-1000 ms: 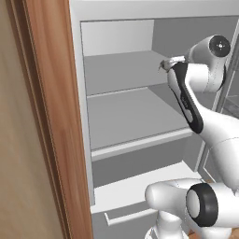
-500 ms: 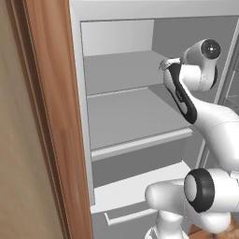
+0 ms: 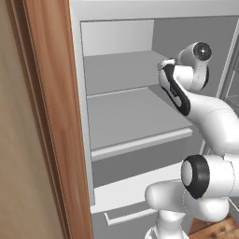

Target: Gather the avocado and tomato from the fridge and place them on a tray on the dining counter. Then gather the fish and chicken drumstick from the fridge and place them on the other tray.

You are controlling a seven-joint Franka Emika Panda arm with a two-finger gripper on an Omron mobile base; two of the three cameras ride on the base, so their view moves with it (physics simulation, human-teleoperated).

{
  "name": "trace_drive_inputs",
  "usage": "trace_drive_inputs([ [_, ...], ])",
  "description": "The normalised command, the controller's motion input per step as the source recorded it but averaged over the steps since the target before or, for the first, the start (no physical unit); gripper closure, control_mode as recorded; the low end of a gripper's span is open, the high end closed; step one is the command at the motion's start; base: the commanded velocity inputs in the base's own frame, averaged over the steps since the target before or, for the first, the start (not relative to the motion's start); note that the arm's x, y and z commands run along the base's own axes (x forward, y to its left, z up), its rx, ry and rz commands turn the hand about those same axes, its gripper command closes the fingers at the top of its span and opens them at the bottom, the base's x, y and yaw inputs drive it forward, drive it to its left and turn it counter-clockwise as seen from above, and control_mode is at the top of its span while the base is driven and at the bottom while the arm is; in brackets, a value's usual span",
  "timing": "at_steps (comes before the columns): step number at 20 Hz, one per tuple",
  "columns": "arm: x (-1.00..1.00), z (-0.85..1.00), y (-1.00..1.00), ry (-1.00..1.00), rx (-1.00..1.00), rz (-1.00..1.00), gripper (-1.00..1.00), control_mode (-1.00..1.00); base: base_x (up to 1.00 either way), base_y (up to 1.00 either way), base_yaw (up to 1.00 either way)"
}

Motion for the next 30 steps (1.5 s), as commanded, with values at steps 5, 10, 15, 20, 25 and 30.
trace_drive_inputs([
  [5, 0.29, -0.03, 0.0, 0.01, 0.0, 0.0, -1.0, -1.0, 0.0, 0.0, 0.0],
  [10, 0.25, -0.02, 0.0, 0.01, 0.0, 0.0, -1.0, -1.0, 0.0, 0.0, 0.0],
  [15, 0.15, -0.04, 0.0, 0.02, 0.0, 0.0, -1.0, -1.0, 0.0, 0.0, 0.0],
  [20, 0.12, -0.09, -0.01, 0.01, 0.0, 0.0, -1.0, -1.0, 0.0, 0.0, 0.0],
  [25, 0.15, -0.09, -0.03, 0.01, 0.0, 0.0, -1.0, -1.0, 0.0, 0.0, 0.0],
  [30, 0.3, -0.09, -0.11, 0.02, 0.0, 0.0, -1.0, -1.0, 0.0, 0.0, 0.0],
])
